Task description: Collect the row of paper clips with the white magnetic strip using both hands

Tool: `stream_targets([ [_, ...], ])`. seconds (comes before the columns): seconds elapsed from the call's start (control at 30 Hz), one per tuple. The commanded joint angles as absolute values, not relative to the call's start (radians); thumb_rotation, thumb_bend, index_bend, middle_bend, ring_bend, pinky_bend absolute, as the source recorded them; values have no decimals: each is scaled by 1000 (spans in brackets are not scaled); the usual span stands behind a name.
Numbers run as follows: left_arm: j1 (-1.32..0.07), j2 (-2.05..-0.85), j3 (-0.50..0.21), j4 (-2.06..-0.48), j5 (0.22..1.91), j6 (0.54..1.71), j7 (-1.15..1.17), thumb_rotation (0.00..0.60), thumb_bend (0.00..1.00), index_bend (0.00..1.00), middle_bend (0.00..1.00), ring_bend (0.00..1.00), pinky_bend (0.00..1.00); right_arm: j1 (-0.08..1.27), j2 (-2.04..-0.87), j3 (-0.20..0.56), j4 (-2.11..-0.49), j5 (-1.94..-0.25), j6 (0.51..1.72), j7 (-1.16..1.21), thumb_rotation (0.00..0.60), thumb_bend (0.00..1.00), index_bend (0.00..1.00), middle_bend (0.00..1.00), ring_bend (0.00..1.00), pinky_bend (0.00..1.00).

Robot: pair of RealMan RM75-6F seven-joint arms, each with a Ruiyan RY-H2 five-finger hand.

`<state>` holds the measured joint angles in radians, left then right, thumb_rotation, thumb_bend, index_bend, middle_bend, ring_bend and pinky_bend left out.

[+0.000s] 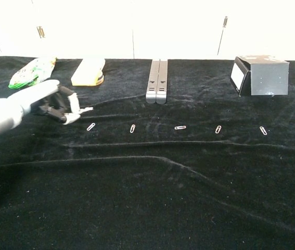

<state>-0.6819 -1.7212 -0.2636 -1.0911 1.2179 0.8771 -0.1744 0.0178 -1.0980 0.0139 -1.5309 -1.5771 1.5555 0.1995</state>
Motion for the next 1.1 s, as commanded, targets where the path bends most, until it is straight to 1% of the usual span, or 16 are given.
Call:
stream_targets([
  [0.03,-697,-1742,-266,-1082,1216,872,-176,600,504,787,1000,1000,1000,12,-1097,14,-1527,-1572,1559,208,600,360,101,0,0,0],
  [0.1,-706,-1750,-267,-1082,1214,864,-180,600,505,788,1000,1000,1000,10,-1097,14,-1524,-1569,1559,214,600,360,101,0,0,0],
  [0.3,-719,-1768,-265,-1101,1236,892,-179,600,506,788,1000,1000,1000,-1,-1097,13,-1519,-1565,1568,225,600,360,101,0,0,0],
  [0.43,-738,-1773,-260,-1113,1233,857,-193,600,506,788,1000,1000,1000,-14,-1098,12,-1517,-1566,1586,231,600,360,101,0,0,0],
  [0.73,-777,-1822,-248,-1053,1227,810,-188,600,505,789,1000,1000,1000,-43,-1100,14,-1504,-1563,1625,255,600,359,101,0,0,0],
  [1.1,-785,-1829,-251,-994,1235,820,-216,600,504,796,1000,1000,1000,-44,-1100,22,-1499,-1554,1613,262,600,360,101,0,0,0],
])
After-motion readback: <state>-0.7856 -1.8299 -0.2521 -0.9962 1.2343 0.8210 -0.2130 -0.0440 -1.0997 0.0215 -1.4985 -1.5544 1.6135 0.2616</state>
